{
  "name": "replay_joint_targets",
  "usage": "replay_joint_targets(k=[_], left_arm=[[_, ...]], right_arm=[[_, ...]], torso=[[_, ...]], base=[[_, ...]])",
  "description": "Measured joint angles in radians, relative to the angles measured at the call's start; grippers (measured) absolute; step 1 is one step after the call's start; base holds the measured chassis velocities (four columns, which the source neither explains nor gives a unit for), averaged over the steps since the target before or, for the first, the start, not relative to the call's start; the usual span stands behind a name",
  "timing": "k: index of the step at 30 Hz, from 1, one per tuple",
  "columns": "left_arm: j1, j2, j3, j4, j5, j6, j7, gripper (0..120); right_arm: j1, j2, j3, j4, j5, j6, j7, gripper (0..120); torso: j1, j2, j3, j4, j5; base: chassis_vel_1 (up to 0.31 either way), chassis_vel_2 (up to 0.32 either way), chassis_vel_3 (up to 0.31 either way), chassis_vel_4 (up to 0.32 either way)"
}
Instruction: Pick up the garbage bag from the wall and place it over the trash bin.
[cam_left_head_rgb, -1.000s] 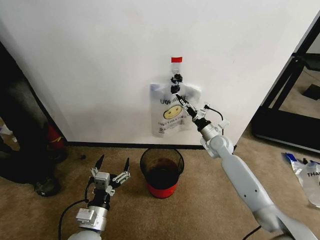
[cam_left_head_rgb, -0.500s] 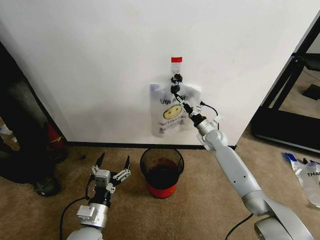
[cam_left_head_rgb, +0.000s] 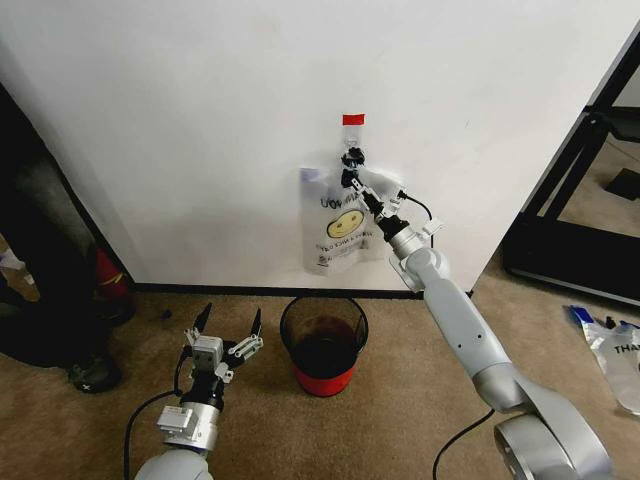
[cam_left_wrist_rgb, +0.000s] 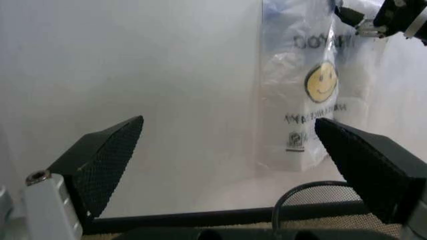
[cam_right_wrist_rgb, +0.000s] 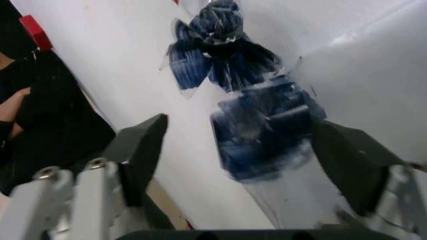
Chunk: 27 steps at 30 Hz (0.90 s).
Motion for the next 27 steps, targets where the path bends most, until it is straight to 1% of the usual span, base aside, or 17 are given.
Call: replay_joint_targets(k=[3, 4, 5, 6, 11, 13, 15, 16, 17, 18, 19, 21, 22, 23, 25, 27], left_arm=[[-0.004, 0.001, 0.000, 0.000, -0.004, 0.002, -0.001, 100], [-0.005, 0.001, 0.001, 0.000, -0.004, 0.003, -0.001, 100], [-0.005, 0.001, 0.001, 0.000, -0.004, 0.003, -0.001, 100], [-0.005, 0.000, 0.001, 0.001, -0.004, 0.003, -0.001, 100], [-0.002, -0.002, 0.003, 0.003, -0.003, 0.003, -0.001, 100], [0.002, -0.002, 0.003, 0.002, -0.003, 0.002, -0.002, 100], [0.003, -0.001, 0.002, 0.001, -0.002, 0.002, -0.002, 100], [0.003, -0.001, 0.002, 0.001, -0.001, 0.002, -0.002, 100], [0.004, -0.002, 0.002, 0.000, -0.001, 0.001, -0.002, 100], [0.005, -0.002, 0.002, -0.001, -0.001, 0.001, -0.002, 100], [0.005, -0.002, 0.002, -0.001, -0.001, 0.001, -0.002, 100], [0.009, -0.002, 0.002, -0.003, 0.001, 0.001, -0.002, 100], [0.009, -0.003, 0.002, -0.004, 0.001, 0.000, -0.002, 100], [0.010, -0.003, 0.002, -0.004, 0.002, 0.000, -0.002, 100], [0.012, -0.003, 0.003, -0.004, 0.003, -0.001, -0.002, 100], [0.013, -0.004, 0.003, -0.004, 0.003, -0.002, -0.002, 100]], right_arm=[[-0.006, 0.002, -0.003, 0.013, -0.001, 0.000, 0.002, 65], [-0.007, 0.002, -0.005, 0.015, -0.001, 0.000, 0.003, 59], [-0.007, 0.002, -0.005, 0.015, -0.001, 0.000, 0.003, 59], [-0.008, 0.001, -0.006, 0.016, -0.001, 0.000, 0.005, 55], [-0.009, -0.006, -0.007, 0.019, 0.001, 0.002, 0.014, 52], [-0.013, -0.008, -0.005, 0.026, 0.003, 0.003, 0.018, 44], [-0.017, -0.012, -0.004, 0.028, 0.004, 0.003, 0.021, 34], [-0.018, -0.012, -0.003, 0.029, 0.004, 0.003, 0.022, 34], [-0.021, -0.013, -0.002, 0.031, 0.004, 0.005, 0.024, 27], [-0.023, -0.014, 0.000, 0.033, 0.004, 0.006, 0.026, 25], [-0.023, -0.014, 0.000, 0.033, 0.004, 0.006, 0.026, 25], [-0.030, -0.016, 0.001, 0.039, 0.004, 0.008, 0.029, 15], [-0.031, -0.016, 0.002, 0.040, 0.004, 0.008, 0.030, 15], [-0.033, -0.017, 0.002, 0.041, 0.004, 0.008, 0.030, 10], [-0.037, -0.019, 0.002, 0.044, 0.003, 0.009, 0.031, 6], [-0.040, -0.021, 0.002, 0.045, 0.002, 0.010, 0.032, 5]], torso=[[0.000, 0.000, 0.000, 0.0001, -0.0001], [0.000, 0.000, 0.000, 0.0000, 0.0000], [0.000, 0.000, 0.000, 0.0000, 0.0000], [0.000, 0.000, 0.000, 0.0001, 0.0000], [0.000, 0.000, 0.000, 0.0000, 0.0000], [0.000, 0.000, 0.000, 0.0001, 0.0000], [0.000, 0.000, 0.000, 0.0000, 0.0000], [0.000, 0.000, 0.000, 0.0000, 0.0000], [0.000, 0.000, 0.000, 0.0000, 0.0000], [0.000, 0.000, 0.000, 0.0000, 0.0000], [0.000, 0.000, 0.000, 0.0000, 0.0000], [0.000, 0.000, 0.000, 0.0001, 0.0000], [0.000, 0.000, 0.000, 0.0001, 0.0000], [0.000, 0.000, 0.000, 0.0001, 0.0000], [0.000, 0.000, 0.000, 0.0001, 0.0000], [0.000, 0.000, 0.000, 0.0000, 0.0000]], base=[[0.000, 0.000, 0.000, 0.000], [0.000, 0.000, 0.000, 0.000], [0.000, 0.000, 0.000, 0.000], [0.000, 0.000, 0.000, 0.000], [0.000, 0.000, 0.000, 0.000], [0.000, 0.000, 0.000, 0.000], [0.000, 0.000, 0.000, 0.000], [0.000, 0.000, 0.000, 0.000], [0.000, 0.000, 0.000, 0.000], [0.000, 0.000, 0.000, 0.000], [0.000, 0.000, 0.000, 0.000], [0.000, 0.000, 0.000, 0.000], [0.000, 0.000, 0.000, 0.000], [0.000, 0.000, 0.000, 0.000], [0.000, 0.000, 0.000, 0.000], [0.000, 0.000, 0.000, 0.000]])
